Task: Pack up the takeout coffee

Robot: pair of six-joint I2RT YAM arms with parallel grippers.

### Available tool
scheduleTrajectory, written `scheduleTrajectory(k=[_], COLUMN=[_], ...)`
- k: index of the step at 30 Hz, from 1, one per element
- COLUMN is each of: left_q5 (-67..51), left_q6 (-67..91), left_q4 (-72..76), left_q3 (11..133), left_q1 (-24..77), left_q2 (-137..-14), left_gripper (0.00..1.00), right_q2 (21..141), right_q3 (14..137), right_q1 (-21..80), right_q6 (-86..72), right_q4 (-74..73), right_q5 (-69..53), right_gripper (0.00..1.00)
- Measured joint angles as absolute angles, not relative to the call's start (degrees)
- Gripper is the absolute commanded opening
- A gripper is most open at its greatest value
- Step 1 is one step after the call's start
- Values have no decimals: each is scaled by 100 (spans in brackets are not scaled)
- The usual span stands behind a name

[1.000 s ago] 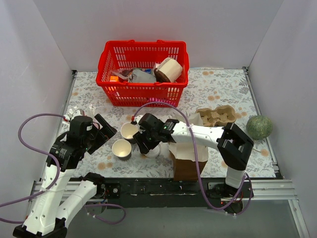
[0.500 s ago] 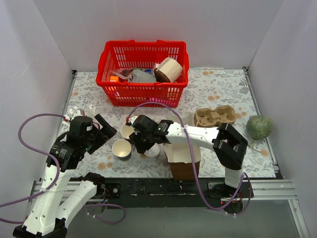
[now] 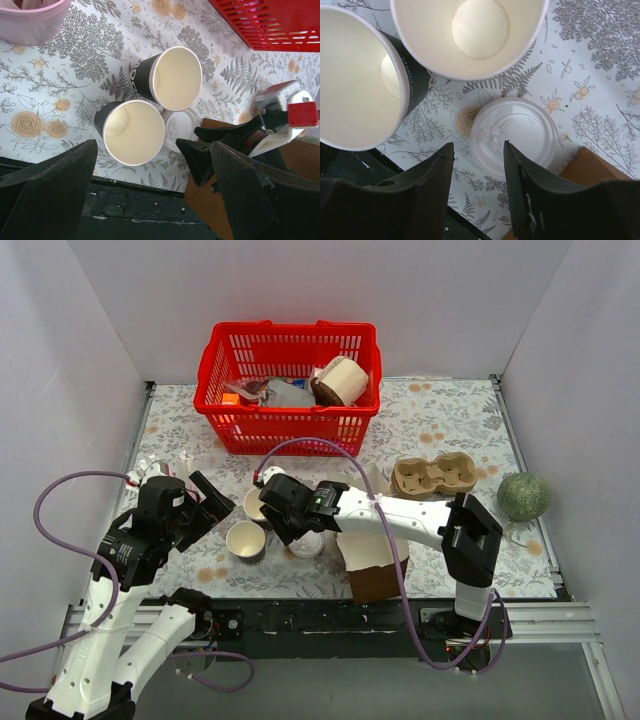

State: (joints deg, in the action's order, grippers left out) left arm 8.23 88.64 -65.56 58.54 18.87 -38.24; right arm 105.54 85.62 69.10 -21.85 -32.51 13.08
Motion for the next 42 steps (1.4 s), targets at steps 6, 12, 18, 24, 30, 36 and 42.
scheduleTrajectory(k=[6, 12, 18, 24, 30, 36, 42], left_q5=[864, 888, 893, 928, 961, 969, 969], left_q6=[8829, 8807, 8801, 8803, 8807, 8855, 8895], left_q4=[-6595, -6600, -6611, -6698, -6740, -6746, -6746], left_q3=[5857, 5857, 5863, 5929, 5970, 5970, 5966], left_q1=[1887, 1887, 1887, 1887, 1887, 1887, 1887], left_q2=[-3782, -3693, -3664, -3603, -3583, -3581, -3573], left_gripper=[98, 98, 98, 98, 98, 98, 98], right_q2=[10237, 9797, 9699, 9690, 9572, 9338, 9712], right_q3=[8486, 7950, 7638, 7548, 7564, 7572, 7926], right_q1=[6912, 6890, 6556, 6088, 6036, 6180, 6495], right_q6=[-2482, -2912, -3179, -3347, -2934, -2193, -1813], right_q4=[-3741, -4574, -5162, -5529, -5282, -4032, -3424], right_q5=[1667, 2370, 2895, 3426, 3334, 2285, 1599], right_gripper=[57, 62, 62, 62, 59, 58, 55])
